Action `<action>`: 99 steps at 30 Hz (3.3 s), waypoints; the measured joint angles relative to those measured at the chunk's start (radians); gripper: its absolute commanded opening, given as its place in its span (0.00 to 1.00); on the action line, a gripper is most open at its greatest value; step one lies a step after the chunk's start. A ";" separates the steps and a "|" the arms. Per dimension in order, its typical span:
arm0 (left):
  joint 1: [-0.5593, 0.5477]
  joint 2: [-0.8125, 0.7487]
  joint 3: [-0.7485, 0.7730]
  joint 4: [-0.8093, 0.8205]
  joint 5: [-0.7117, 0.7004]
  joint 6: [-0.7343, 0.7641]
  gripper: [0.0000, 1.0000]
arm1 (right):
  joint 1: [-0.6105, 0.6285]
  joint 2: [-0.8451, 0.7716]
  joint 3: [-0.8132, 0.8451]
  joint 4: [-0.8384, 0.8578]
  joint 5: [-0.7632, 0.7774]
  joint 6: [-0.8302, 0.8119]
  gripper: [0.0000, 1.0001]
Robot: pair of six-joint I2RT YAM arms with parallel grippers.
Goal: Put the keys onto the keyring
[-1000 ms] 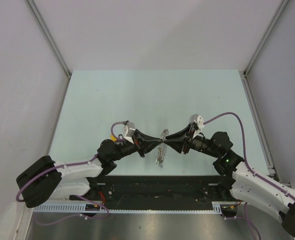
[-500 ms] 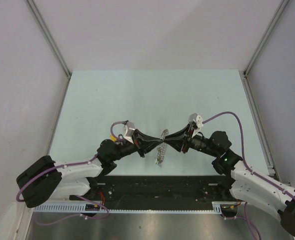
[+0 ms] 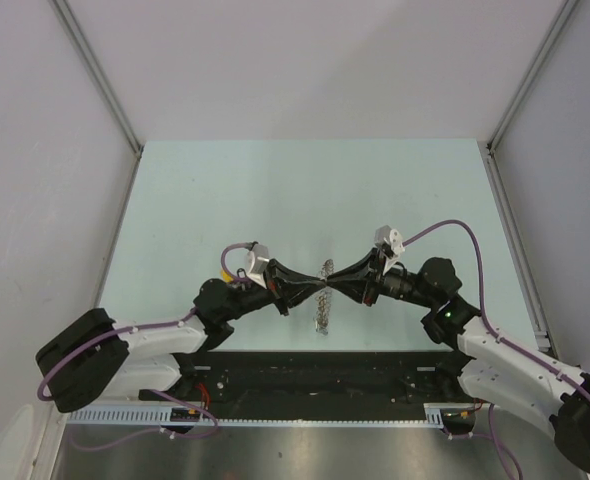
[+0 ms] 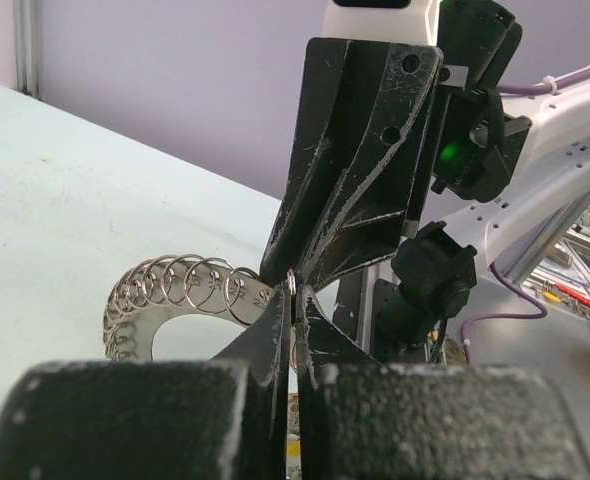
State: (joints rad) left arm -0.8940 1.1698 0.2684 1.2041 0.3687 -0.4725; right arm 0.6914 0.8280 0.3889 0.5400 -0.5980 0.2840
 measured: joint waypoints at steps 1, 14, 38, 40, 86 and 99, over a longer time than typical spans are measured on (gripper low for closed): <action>0.002 0.005 0.000 0.006 0.004 -0.001 0.00 | -0.003 0.005 0.000 0.005 -0.010 -0.001 0.20; 0.010 0.023 -0.001 -0.005 0.020 0.013 0.21 | -0.022 0.031 0.032 -0.071 -0.088 -0.079 0.00; -0.005 -0.178 0.112 -0.672 0.079 0.403 0.34 | 0.066 0.092 0.326 -0.728 -0.041 -0.456 0.00; -0.005 -0.167 0.127 -0.686 0.095 0.414 0.34 | 0.080 0.103 0.328 -0.751 -0.027 -0.475 0.00; -0.009 -0.100 0.159 -0.745 0.169 0.446 0.17 | 0.138 0.129 0.341 -0.822 0.044 -0.567 0.00; -0.013 -0.096 0.169 -0.743 0.184 0.444 0.00 | 0.145 0.137 0.341 -0.824 0.053 -0.569 0.00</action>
State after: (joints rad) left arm -0.9070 1.0737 0.4377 0.4606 0.5526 -0.0280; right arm 0.8360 0.9649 0.7296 -0.2844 -0.5453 -0.2848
